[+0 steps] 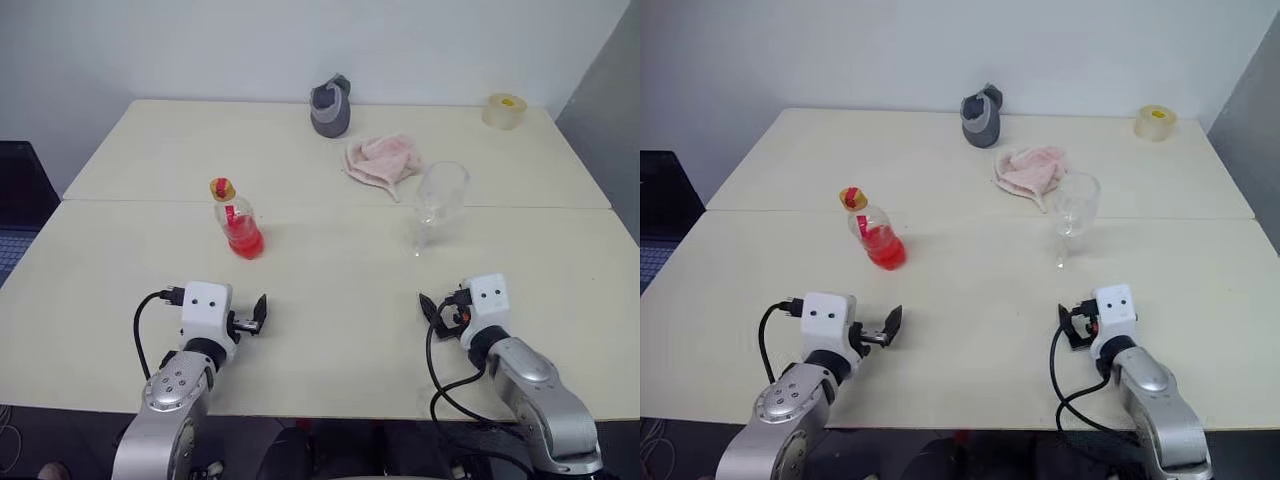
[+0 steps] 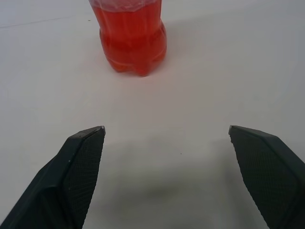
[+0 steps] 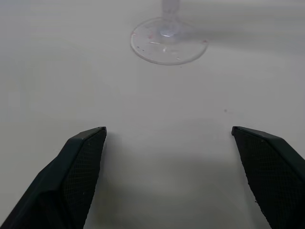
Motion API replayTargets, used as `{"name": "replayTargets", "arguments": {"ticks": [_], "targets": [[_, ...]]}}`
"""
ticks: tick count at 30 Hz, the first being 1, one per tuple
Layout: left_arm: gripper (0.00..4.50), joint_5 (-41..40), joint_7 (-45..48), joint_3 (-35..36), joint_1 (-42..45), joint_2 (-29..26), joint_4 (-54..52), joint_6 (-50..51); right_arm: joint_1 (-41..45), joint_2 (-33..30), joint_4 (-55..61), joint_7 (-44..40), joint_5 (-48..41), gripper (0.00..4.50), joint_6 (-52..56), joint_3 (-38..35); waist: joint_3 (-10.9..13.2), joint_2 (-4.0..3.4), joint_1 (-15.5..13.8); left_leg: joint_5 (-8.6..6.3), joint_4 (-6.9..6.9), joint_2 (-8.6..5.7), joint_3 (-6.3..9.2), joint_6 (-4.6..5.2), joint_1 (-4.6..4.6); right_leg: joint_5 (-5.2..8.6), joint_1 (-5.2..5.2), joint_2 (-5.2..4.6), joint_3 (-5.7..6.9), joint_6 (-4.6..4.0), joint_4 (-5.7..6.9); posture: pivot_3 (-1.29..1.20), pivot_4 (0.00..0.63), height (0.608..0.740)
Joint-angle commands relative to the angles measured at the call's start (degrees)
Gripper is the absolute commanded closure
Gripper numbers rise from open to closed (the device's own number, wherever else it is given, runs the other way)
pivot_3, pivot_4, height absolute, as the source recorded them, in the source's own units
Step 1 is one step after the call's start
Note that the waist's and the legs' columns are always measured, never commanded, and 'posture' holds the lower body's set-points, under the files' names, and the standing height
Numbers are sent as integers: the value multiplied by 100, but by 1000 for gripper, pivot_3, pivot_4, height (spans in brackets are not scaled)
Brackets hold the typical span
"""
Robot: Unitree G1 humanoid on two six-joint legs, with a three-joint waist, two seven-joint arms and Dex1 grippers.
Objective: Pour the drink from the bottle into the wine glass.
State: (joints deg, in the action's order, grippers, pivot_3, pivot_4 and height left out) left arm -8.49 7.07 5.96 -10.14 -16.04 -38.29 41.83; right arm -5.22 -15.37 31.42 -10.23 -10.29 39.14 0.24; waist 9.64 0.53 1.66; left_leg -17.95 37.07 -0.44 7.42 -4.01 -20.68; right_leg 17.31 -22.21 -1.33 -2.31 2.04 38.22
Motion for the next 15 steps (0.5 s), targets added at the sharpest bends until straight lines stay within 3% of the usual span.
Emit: {"name": "replayTargets", "arguments": {"ticks": [1, 15], "targets": [[21, -48, 75, 195, 5, -17, -143, -209, -30, -50, 252, -88, -22, 0, -161, -63, 0, 1, 0, 0, 0, 0, 0, 0, 2, 0, 0, 0, 0, 0, 1, 0, 150, 740], [21, -90, 167, 208, 166, 17, 79, -406, 37, -238, 109, -500, -146, 0, -348, -229, 0, 2, 2, 2, 14, -2, -26, 8, 30, 2, 1, 7, -1, -3, 67, 0, 150, 740]]}}
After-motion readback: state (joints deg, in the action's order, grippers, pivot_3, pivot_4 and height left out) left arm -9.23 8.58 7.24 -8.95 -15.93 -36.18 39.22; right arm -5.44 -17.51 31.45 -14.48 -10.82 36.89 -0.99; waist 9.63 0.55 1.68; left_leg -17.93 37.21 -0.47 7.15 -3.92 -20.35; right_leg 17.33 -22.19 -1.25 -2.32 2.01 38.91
